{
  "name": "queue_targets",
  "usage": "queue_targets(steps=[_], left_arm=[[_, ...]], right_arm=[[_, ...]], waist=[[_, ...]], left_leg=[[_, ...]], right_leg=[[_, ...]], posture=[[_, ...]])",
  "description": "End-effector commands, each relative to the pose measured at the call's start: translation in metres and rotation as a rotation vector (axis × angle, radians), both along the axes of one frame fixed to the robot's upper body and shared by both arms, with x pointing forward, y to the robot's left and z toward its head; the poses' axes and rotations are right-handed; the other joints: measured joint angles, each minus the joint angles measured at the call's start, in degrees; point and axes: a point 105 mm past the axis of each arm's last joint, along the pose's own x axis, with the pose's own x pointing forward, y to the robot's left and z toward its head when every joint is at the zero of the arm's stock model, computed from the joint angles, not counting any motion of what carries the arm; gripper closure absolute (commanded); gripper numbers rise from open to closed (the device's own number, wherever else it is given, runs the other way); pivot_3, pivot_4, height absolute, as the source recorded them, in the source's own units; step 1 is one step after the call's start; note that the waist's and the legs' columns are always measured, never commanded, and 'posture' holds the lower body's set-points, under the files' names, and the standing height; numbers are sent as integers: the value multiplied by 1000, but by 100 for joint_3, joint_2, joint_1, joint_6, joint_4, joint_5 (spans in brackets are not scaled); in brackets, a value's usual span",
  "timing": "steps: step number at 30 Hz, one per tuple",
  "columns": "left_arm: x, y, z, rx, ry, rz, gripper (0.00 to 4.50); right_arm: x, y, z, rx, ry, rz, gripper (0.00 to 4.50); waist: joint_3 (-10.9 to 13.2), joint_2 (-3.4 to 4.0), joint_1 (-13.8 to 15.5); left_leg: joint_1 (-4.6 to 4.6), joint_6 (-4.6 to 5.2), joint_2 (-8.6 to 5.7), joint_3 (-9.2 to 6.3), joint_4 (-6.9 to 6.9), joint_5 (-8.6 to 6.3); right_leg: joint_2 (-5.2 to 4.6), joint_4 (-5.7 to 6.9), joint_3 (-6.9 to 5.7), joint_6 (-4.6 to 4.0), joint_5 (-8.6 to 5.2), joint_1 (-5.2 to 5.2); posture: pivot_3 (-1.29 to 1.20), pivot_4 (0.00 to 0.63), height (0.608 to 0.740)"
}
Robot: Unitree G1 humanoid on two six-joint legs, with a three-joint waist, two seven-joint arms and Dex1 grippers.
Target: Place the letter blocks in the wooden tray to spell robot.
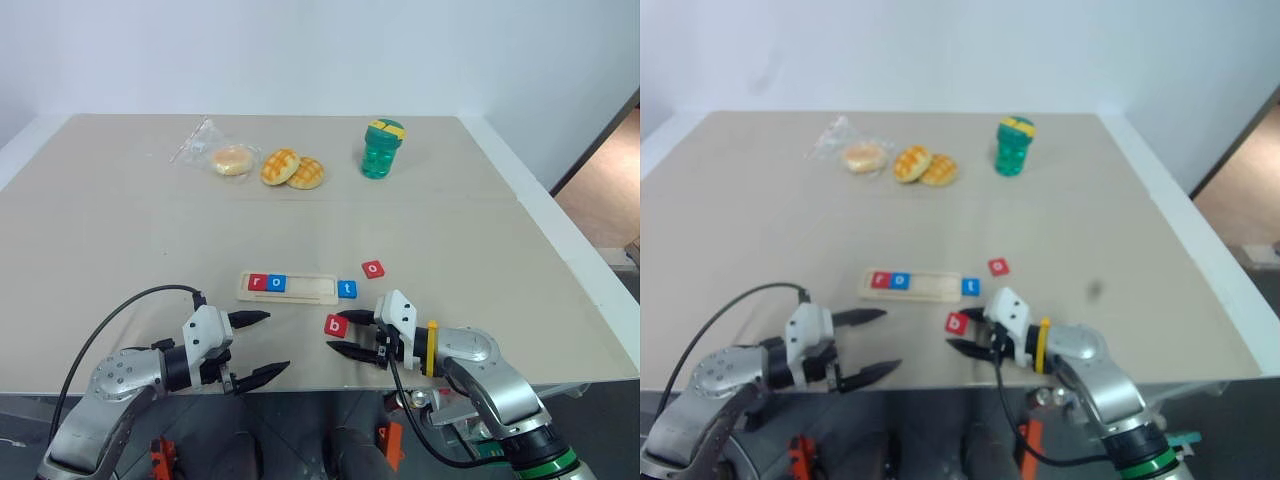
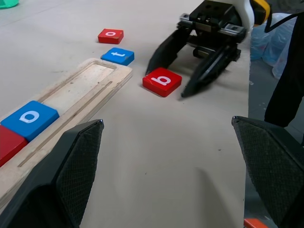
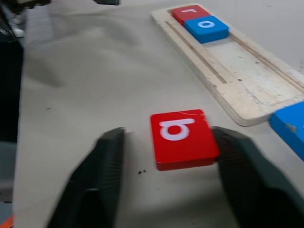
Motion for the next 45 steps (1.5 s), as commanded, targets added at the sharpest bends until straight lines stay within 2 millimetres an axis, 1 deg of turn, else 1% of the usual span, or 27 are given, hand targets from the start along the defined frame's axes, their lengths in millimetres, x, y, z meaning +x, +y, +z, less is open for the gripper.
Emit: queue_targets(steps=[1, 7, 9, 12, 14, 15, 16, 18, 21, 24, 27, 28, 34, 40, 45], left_arm=[[0, 1, 4, 2, -29, 0, 0], [2, 3, 3, 9, -29, 11, 0], [3, 4, 3, 10, -30, 16, 0], [6, 6, 4, 2, -32, 35, 0], [12, 10, 4, -3, -42, 78, 0], [14, 12, 5, -4, -48, 97, 0], [18, 13, 5, -9, -53, 123, 0], [24, 15, 8, -30, -62, 168, 0], [31, 16, 12, -53, -77, 220, 0], [35, 18, 13, -63, -87, 265, 0], [36, 20, 15, -64, -95, 286, 0], [35, 20, 15, -63, -95, 290, 0], [30, 21, 11, -61, -91, 312, 0], [28, 22, 9, -53, -89, 319, 0], [28, 23, 8, -46, -88, 319, 0]], right_arm=[[-7, 0, -3, -6, 34, -38, 3269], [-5, -8, -2, -18, 37, -169, 3285], [-4, -10, 4, -26, 5, -184, 3285], [4, -9, 29, 6, -49, -144, 3285], [16, 0, 52, 13, -106, -54, 3285], [22, 4, 60, 3, -130, -12, 3285], [28, 9, 65, -6, -138, 34, 3285], [41, 18, 70, -35, -149, 108, 3285], [56, 29, 68, -84, -153, 197, 3285], [68, 35, 56, -143, -136, 268, 3285], [74, 37, 46, -180, -124, 311, 3285], [76, 38, 44, -186, -127, 320, 3285], [83, 50, 46, -164, -131, 337, 3285], [81, 63, 48, -147, -145, 368, 3285], [85, 66, 48, -155, -154, 367, 3285]], waist=[[0, 0, 0], [0, -1, 0], [0, -1, 0], [0, -2, 0], [12, -5, -15], [25, -2, -43], [25, -6, -53], [27, -8, -59], [28, -14, -57], [28, -14, -21], [28, -13, -8], [29, -12, -8], [29, -12, -20], [30, -10, -15], [30, -9, -15]], left_leg=[[0, -2, 0, 0, 0, -1], [-2, -16, -1, -1, -3, -10], [-2, -17, -1, -2, -3, -11], [-2, -17, -2, -2, -2, -11], [-1, -17, -2, -2, -1, -11], [0, -16, -2, 2, 2, -10], [1, -11, -5, 5, 2, -7], [8, -11, -6, 2, 3, -7], [5, -10, -8, 6, -3, -7], [-1, -9, -7, -5, -20, -15], [-11, -8, -7, -8, -24, -37], [-13, -9, -7, -9, -22, -48], [-13, -14, -4, -8, -10, -83], [-13, -13, -2, -9, -6, -84], [-6, -13, -3, -5, 1, -84]], right_leg=[[0, 0, 0, 0, -2, 0], [-1, 0, 0, 3, -18, 0], [-3, 0, 0, 3, -19, 1], [-5, -1, 3, 3, -19, 0], [-7, -1, 7, 3, -19, -1], [-7, -1, 16, 3, -19, -5], [-4, -2, 22, 1, -12, -10], [2, -2, 17, 4, -7, -3], [8, -2, 5, -1, -2, -4], [13, -2, -6, 19, -8, -6], [11, -2, -6, 5, -18, -10], [10, -2, -6, -7, -18, -10], [0, -2, -1, -4, -29, -7], [1, 0, -7, -6, -31, -5], [2, 1, -11, -11, -28, -1]], posture=[[0, 150, 740], [0, 150, 740], [0, 150, 740], [0, 150, 740], [0, 150, 740], [0, 150, 740], [0, 150, 740], [0, 150, 740], [0, 150, 740], [0, 150, 740], [0, 150, 740], [0, 150, 740], [0, 150, 740], [0, 150, 740], [0, 150, 740]])
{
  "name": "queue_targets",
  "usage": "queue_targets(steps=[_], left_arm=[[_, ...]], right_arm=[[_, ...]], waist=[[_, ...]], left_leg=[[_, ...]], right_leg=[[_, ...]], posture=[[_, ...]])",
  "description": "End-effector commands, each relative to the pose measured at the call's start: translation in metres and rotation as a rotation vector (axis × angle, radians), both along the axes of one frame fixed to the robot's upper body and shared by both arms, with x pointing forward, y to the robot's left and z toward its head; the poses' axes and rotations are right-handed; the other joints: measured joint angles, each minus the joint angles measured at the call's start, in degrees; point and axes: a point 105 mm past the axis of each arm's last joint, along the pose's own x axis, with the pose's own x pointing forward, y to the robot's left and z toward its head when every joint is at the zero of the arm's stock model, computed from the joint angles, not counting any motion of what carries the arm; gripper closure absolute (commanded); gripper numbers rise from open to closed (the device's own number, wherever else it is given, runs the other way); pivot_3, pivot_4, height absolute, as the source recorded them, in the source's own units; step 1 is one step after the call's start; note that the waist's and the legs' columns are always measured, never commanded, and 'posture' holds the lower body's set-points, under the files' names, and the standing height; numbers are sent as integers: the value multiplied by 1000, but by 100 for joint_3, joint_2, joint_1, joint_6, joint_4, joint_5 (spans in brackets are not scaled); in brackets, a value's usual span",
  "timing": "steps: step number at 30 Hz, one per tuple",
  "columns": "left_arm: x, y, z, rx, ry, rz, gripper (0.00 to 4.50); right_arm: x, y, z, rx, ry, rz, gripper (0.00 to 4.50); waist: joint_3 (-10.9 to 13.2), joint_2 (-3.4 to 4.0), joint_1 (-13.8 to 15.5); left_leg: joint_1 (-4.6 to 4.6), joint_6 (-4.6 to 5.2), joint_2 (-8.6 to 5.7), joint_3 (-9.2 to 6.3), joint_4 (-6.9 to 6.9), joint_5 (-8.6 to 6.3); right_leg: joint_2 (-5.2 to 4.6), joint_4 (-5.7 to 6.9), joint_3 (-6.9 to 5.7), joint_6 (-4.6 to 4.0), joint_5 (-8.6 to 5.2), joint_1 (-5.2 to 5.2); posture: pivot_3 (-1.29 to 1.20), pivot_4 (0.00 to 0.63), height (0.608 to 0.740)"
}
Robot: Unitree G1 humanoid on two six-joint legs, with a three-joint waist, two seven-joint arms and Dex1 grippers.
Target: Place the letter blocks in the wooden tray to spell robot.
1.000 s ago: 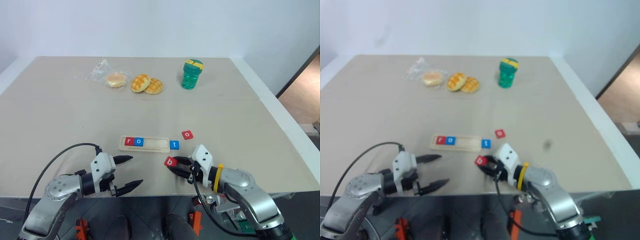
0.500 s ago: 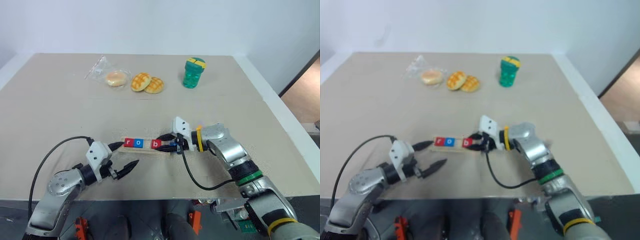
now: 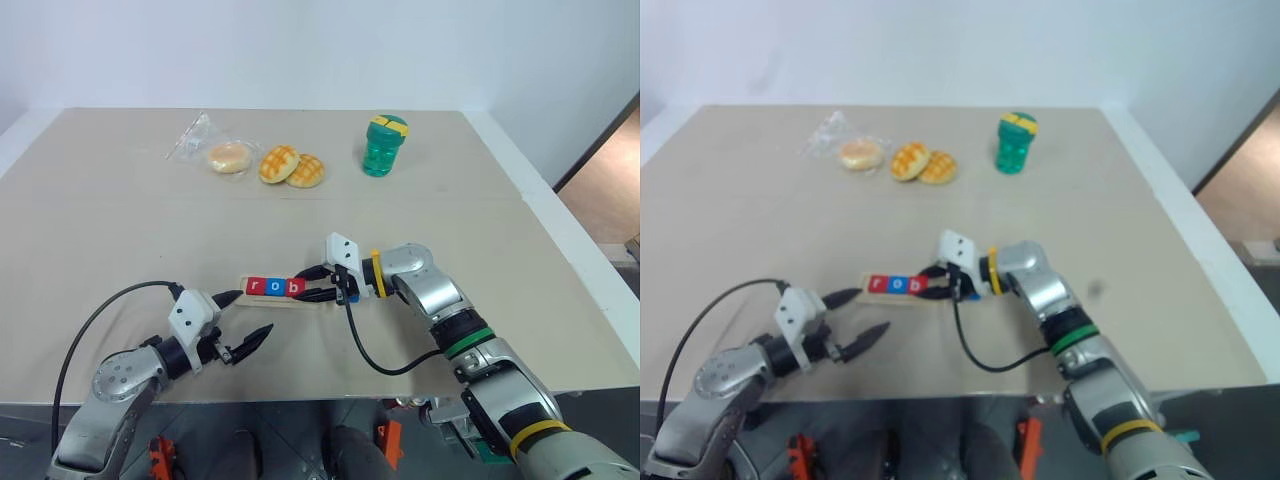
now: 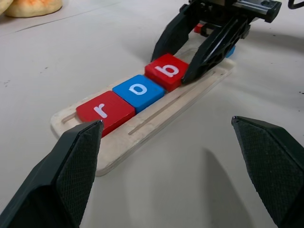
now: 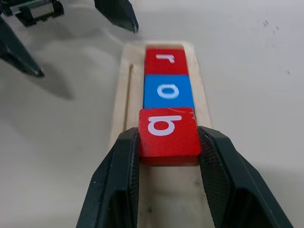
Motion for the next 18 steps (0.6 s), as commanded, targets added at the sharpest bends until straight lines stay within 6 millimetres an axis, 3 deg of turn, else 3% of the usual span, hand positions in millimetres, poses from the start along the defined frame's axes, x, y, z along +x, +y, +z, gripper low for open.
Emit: queue_targets(steps=[1, 18], left_arm=[[-2, 0, 12, 17, -62, -4, 0], [-2, 0, 7, 38, -56, -4, 0]], right_arm=[[7, 3, 11, 3, -49, 8, 3285], [3, 14, 14, 12, -56, 42, 3285]], waist=[[0, 0, 1], [0, 1, 1]], left_leg=[[0, 0, 0, -1, 0, 0], [1, 0, 3, 0, -1, 0]], right_leg=[[0, 0, -2, 0, 0, 0], [0, 2, -4, -5, 0, 0]], posture=[[0, 150, 740], [0, 150, 740]])
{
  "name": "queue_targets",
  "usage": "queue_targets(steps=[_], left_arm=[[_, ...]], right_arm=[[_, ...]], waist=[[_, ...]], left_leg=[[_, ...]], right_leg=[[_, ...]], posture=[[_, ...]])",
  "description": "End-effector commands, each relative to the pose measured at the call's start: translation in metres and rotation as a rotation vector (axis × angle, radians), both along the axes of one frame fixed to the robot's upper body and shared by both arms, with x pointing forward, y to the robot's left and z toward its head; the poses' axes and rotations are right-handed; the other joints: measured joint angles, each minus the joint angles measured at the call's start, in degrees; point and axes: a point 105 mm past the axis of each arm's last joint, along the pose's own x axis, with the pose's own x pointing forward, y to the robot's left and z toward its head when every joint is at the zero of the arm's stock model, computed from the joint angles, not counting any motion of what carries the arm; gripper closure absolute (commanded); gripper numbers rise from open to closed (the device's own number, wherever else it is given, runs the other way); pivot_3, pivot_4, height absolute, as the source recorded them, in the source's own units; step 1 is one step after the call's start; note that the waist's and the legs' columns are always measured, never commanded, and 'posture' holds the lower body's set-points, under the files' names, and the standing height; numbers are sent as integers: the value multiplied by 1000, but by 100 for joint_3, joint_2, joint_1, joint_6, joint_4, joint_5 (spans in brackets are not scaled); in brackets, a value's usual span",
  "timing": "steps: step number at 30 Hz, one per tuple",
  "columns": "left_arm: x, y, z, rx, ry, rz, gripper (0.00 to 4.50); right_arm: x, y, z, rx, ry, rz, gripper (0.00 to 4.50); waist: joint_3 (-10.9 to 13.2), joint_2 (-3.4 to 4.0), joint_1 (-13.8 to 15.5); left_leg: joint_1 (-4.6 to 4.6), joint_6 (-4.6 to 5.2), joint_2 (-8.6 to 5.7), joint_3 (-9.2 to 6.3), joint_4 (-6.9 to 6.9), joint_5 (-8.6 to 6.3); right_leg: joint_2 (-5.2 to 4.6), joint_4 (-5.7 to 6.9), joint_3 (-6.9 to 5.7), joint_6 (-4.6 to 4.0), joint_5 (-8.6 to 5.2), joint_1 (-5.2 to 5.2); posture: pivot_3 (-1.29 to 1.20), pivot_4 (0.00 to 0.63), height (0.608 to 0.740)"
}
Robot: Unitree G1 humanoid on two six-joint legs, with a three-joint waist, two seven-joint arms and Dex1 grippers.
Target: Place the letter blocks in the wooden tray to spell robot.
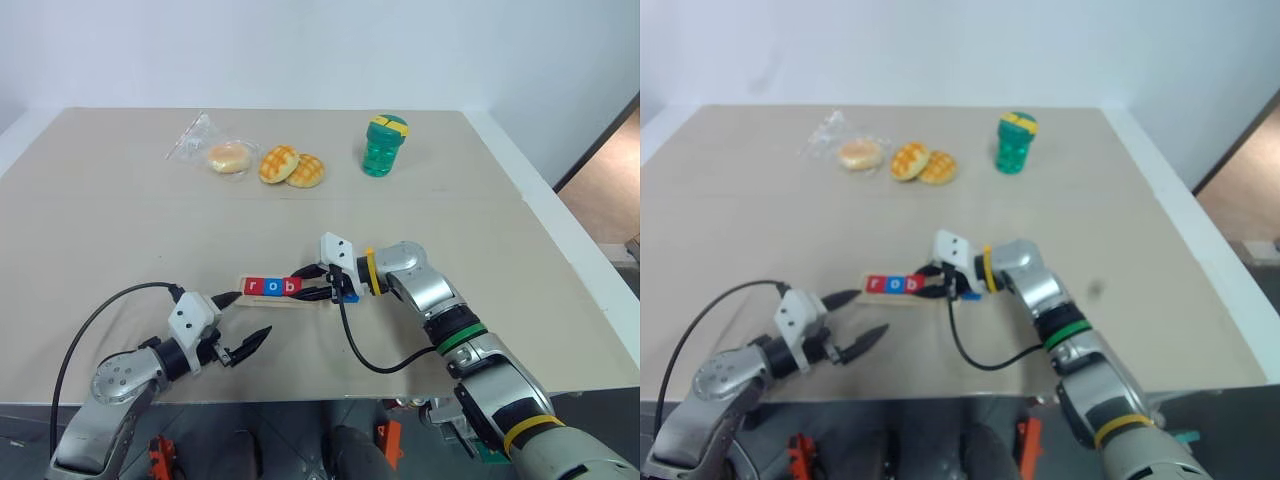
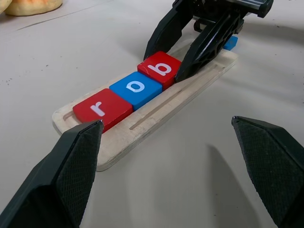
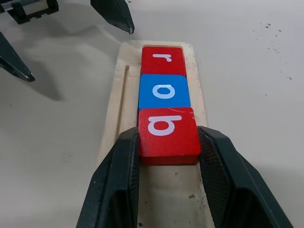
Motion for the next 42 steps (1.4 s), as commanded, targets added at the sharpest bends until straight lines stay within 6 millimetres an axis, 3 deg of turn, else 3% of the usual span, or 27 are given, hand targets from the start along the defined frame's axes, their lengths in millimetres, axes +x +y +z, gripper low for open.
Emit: queue_targets(steps=[1, 5, 6, 15, 23, 42], left_arm=[[-1, -1, 9, 10, -48, -8, 0], [0, -2, 11, 4, -56, -4, 0], [1, -2, 11, 0, -59, -3, 0], [0, -5, 13, -21, -64, -13, 0], [-2, -12, 22, -142, -29, -32, 0], [-2, -14, 23, -118, -31, -41, 0]], right_arm=[[-1, 8, 15, 23, -41, 33, 3285], [-1, 6, 11, 17, -12, 16, 3285], [0, 6, 10, 16, -10, 13, 2785], [3, 7, 14, 35, 10, -15, 2785], [3, 9, 21, 79, 63, -34, 2785], [-2, 11, 20, 37, 24, 28, 2785]], waist=[[0, 0, 0], [0, 0, 0], [0, 0, 0], [0, 0, 0], [0, 0, -1], [0, 0, -1]], left_leg=[[0, 0, 0, 0, 0, 0], [0, 0, 0, -1, 0, 0], [0, 0, 0, 0, 0, 0], [1, 0, 0, 0, 0, 0], [0, 0, 0, 0, 1, 0], [0, 0, -4, -1, 1, 0]], right_leg=[[0, 0, 0, 0, 0, 0], [-1, 0, -1, 0, 0, 0], [-1, 0, 1, 0, 0, 1], [1, 1, -2, -1, 1, 1], [0, 1, -2, -1, 1, 1], [3, 1, -3, -1, 1, 0]], posture=[[0, 150, 740], [0, 150, 740], [0, 150, 740], [0, 150, 740], [0, 150, 740], [0, 150, 740]])
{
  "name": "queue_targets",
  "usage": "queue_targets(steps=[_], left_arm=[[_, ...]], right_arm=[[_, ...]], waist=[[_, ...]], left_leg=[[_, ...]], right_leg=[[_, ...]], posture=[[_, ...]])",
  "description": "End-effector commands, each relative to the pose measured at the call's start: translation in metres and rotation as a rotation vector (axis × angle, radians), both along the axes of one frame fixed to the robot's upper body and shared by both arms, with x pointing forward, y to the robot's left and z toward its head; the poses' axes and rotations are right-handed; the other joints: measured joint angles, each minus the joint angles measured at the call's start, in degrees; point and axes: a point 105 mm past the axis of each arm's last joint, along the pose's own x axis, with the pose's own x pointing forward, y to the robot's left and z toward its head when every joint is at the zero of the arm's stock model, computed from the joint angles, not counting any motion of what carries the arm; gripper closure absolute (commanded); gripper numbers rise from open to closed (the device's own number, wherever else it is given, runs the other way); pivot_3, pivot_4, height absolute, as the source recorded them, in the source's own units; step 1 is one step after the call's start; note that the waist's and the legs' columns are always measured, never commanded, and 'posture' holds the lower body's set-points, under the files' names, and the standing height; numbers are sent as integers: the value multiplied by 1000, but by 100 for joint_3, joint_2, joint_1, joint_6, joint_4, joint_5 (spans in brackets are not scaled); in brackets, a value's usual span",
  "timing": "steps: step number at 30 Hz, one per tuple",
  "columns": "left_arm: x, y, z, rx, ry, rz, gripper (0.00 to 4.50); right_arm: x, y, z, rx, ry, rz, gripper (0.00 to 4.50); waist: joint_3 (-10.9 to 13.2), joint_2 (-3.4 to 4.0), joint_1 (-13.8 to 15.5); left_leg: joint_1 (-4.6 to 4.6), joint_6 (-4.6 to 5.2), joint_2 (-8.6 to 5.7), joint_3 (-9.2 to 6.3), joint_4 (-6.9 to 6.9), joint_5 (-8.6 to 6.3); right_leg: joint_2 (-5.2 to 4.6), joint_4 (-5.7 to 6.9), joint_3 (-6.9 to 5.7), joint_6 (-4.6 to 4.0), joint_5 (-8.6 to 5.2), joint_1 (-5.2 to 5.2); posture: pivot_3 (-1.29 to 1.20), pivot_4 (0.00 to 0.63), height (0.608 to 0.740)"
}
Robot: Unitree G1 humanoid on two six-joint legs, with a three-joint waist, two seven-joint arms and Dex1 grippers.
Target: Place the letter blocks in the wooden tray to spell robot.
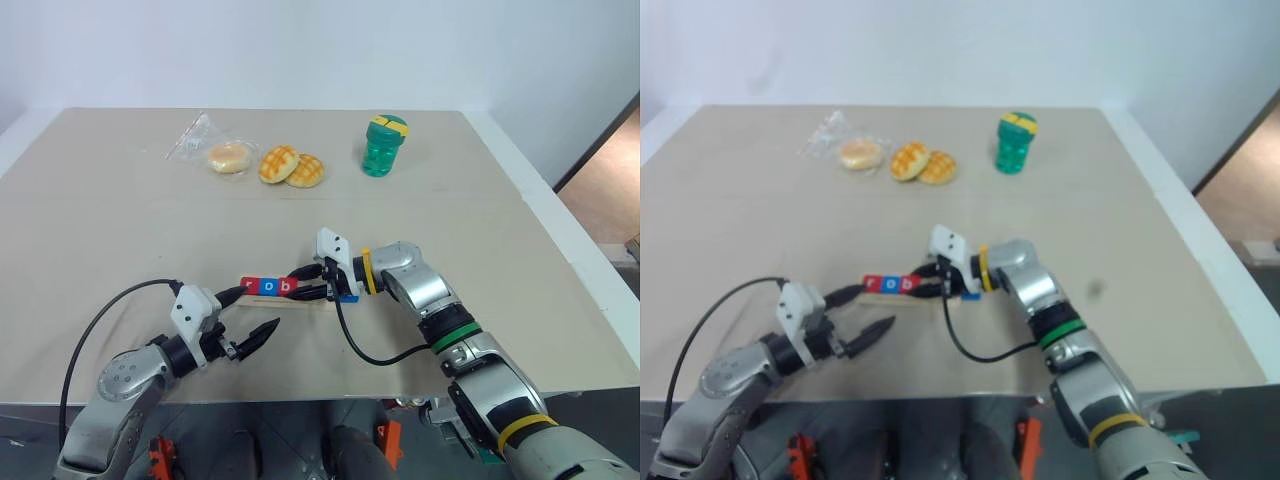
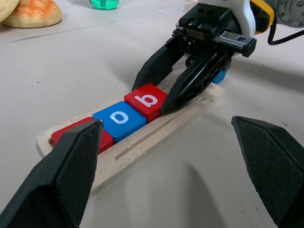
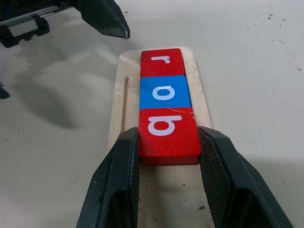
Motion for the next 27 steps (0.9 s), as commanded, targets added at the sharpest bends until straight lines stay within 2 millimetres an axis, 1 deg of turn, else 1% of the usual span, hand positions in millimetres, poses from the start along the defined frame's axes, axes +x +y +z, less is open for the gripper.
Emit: queue_targets(steps=[1, 9, 16, 22, 27], left_arm=[[-2, -3, 12, 19, -53, -22, 0], [-3, -5, 11, 25, -57, -22, 0], [-4, -4, 9, 34, -49, -18, 0], [-3, -4, 7, 42, -45, -20, 0], [-3, -5, 6, 48, -44, -26, 0]], right_arm=[[-2, 6, 20, 12, -100, 72, 2785], [-1, 7, 18, 5, -98, 69, 2785], [1, 1, 17, -5, -84, 53, 2785], [2, 1, 17, 6, -78, 27, 2785], [0, 4, 17, 29, -66, 3, 2785]], waist=[[0, 0, 0], [0, 0, 0], [0, 0, 0], [0, 0, 0], [0, 0, 0]], left_leg=[[0, 0, 0, 0, 0, 0], [0, 0, 0, 0, 0, 0], [0, 0, 0, 0, 0, 0], [0, 0, 0, 0, 0, 0], [0, 0, 0, 0, 0, 0]], right_leg=[[0, 0, 0, 0, 0, 0], [0, 0, 0, 0, 0, 0], [0, 0, 0, 0, 0, 0], [0, 0, 0, 0, 0, 0], [0, 0, 0, 0, 0, 0]], posture=[[0, 150, 740], [0, 150, 740], [0, 150, 740], [0, 150, 740], [0, 150, 740]])
